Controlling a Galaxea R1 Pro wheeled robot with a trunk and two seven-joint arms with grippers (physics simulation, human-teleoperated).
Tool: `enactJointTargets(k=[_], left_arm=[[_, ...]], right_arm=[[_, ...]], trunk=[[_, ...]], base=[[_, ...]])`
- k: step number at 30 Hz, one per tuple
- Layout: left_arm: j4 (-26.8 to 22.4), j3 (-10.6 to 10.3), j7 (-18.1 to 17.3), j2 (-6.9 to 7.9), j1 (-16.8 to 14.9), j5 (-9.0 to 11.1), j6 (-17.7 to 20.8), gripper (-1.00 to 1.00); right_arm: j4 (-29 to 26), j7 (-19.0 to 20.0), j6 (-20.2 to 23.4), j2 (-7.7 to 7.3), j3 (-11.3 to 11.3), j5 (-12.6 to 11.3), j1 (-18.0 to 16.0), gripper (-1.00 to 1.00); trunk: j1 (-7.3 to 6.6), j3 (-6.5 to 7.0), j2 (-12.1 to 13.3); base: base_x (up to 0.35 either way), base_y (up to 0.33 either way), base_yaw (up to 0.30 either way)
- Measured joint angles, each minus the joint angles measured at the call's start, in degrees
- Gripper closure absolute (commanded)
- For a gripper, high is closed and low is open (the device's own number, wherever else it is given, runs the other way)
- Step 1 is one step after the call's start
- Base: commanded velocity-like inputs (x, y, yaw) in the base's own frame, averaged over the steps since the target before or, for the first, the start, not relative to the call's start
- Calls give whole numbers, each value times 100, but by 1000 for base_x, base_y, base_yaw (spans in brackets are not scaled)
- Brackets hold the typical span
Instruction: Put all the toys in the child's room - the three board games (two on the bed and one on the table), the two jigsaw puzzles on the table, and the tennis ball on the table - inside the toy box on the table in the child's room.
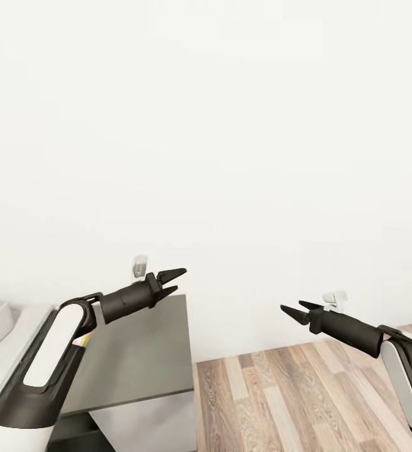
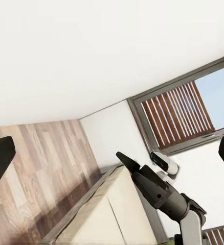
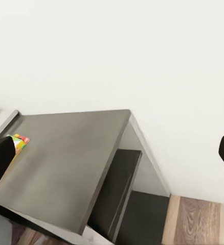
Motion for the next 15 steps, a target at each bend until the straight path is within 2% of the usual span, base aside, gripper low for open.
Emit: enactJointTargets(k=[15], left_arm=[[0, -12, 8, 0, 0, -5, 0, -100]], right_arm=[[0, -6, -11, 14, 0, 1, 0, -100]], trunk=[[0, 0, 0]], base=[[0, -10, -290]])
